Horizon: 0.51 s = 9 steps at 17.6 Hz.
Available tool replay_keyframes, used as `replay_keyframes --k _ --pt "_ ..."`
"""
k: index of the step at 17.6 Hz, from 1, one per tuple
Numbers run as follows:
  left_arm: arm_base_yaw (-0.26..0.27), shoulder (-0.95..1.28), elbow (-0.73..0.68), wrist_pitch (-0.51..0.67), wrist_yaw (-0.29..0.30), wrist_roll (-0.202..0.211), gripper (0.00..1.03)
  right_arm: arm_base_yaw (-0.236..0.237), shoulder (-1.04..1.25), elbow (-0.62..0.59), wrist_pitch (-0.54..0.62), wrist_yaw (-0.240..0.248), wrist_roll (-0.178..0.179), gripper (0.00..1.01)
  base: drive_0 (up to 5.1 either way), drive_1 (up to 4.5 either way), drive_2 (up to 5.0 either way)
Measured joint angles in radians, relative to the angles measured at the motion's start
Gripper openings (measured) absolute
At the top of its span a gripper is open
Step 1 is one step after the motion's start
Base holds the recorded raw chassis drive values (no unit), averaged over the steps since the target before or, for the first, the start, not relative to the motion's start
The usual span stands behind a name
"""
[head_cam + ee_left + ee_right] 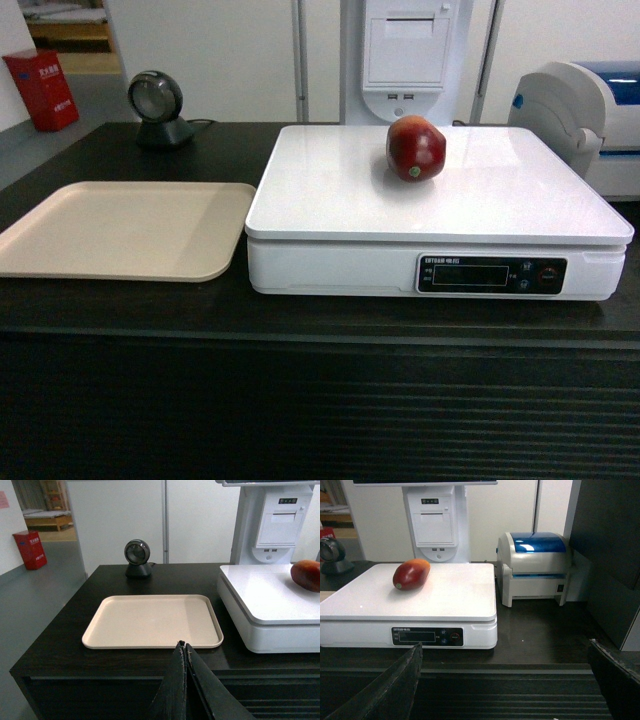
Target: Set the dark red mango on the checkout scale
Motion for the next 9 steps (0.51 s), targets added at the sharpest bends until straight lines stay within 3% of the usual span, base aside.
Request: replay_keyframes --k 4,6,7,9 --pt "0.0 -0.045 0.0 -0.043 0.0 0.0 0.02 0.0 0.0 0.0 0.0 0.0 0.0 0.98 0.0 0.0 0.0" --pt "0.0 -0.146 0.001 -0.204 0.003 0.0 0.02 0.0 0.0 0.0 0.0 0.0 0.0 0.98 0.0 0.0 0.0" --pt "0.0 -0.195 0.001 -0.23 0.0 0.0 0.02 0.0 0.0 0.0 0.0 0.0 0.0 0.98 0.0 0.0 0.0" --pt "0.0 -0.204 0.0 -0.219 0.0 0.0 0.02 0.0 0.0 0.0 0.0 0.0 0.0 0.98 0.0 0.0 0.0"
